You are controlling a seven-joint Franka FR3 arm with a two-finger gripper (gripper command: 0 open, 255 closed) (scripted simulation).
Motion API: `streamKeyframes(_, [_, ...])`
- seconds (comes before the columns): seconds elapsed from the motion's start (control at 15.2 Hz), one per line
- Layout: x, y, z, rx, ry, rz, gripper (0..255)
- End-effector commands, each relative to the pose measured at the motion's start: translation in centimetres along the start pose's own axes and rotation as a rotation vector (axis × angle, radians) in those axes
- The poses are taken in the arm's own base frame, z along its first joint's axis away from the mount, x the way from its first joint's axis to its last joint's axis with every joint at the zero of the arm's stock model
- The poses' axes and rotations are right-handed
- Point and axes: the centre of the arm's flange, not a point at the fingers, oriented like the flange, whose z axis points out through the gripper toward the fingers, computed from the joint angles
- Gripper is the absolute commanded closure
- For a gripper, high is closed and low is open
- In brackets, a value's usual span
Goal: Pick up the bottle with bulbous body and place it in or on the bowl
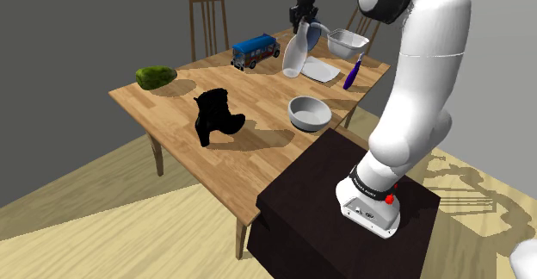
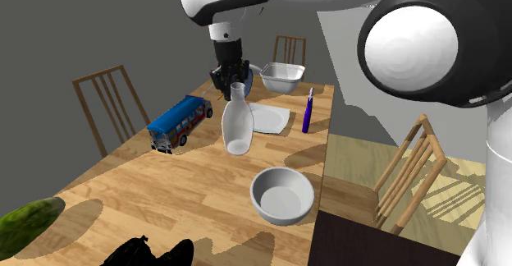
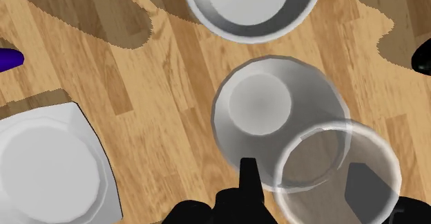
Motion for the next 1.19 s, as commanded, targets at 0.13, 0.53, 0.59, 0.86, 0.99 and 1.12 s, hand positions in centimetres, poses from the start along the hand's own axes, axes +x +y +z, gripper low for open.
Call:
streamKeyframes(0.13, [-5.3,0.4,-1.7,0.001,0.0,0.0,255])
streamKeyframes(0.53, [-12.8,0.9,-4.1,0.001,0.0,0.0,255])
streamKeyframes(0.59, [-14.1,1.0,-4.5,0.001,0.0,0.0,255])
streamKeyframes(0.86, [-18.8,1.3,-5.5,0.001,0.0,0.0,255])
streamKeyframes(0.99, [-18.7,1.3,-4.4,0.001,0.0,0.0,255])
streamKeyframes(1.12, [-18.6,1.3,-3.4,0.001,0.0,0.0,255])
